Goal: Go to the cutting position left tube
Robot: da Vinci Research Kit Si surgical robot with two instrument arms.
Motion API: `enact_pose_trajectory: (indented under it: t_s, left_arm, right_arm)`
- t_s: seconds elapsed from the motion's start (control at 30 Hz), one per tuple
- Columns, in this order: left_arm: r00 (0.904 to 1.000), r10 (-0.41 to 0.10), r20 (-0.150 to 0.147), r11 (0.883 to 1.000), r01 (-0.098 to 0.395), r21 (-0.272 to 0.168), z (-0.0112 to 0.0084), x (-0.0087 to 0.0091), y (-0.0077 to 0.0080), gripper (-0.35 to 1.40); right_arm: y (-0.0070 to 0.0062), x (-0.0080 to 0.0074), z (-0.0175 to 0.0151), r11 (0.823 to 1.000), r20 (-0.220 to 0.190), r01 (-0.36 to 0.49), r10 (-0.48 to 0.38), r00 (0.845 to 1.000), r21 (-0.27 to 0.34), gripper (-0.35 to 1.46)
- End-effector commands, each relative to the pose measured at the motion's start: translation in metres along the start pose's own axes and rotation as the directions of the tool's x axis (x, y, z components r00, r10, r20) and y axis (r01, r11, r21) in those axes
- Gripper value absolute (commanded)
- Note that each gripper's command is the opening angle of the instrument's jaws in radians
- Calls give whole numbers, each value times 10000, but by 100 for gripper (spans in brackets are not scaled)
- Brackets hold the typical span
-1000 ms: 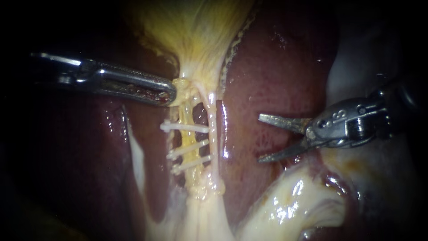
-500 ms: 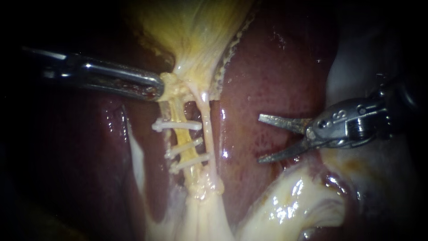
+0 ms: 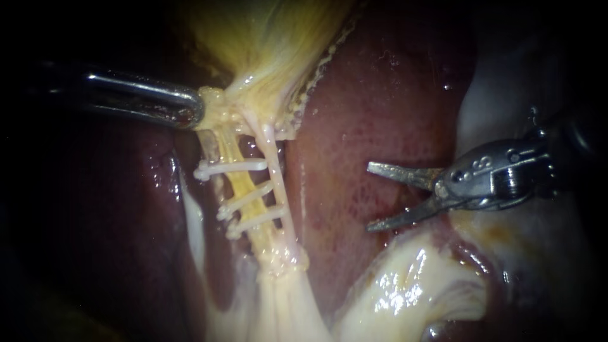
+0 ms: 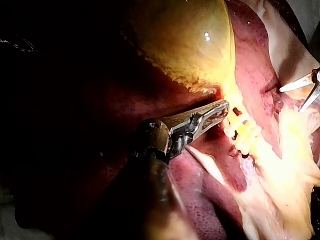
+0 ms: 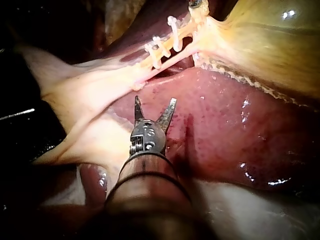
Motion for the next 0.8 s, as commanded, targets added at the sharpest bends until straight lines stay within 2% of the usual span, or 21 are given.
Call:
enact_pose_trajectory:
  t_s: [0.03, 0.17, 0.27, 0.4, 0.8]
  left_arm:
    - [10000, 3, 4, 10000, -3, 0, 0, 0, 0, -35]
    - [10000, 4, 4, 10000, -4, -1, 0, 1, 0, -35]
    - [10000, 5, 5, 10000, -5, -3, 1, 1, 0, -35]
    - [10000, 7, 8, 10000, -7, -10, 2, 1, 0, -35]
    - [10000, 12, 11, 10000, -12, -20, 3, 2, 0, -35]
  right_arm:
    - [0, 1, 1, 9999, -24, 48, -48, 10000, 140, 145]
    - [0, 7, 7, 9967, -76, -440, 447, 9990, 684, 143]
    - [-1, 14, 13, 9860, -125, -874, 901, 9959, 1423, 141]
    - [-2, 23, 23, 9752, -220, -1349, 1409, 9898, 1752, 141]
    - [0, 44, 54, 9170, -311, -2597, 2819, 9589, 3027, 138]
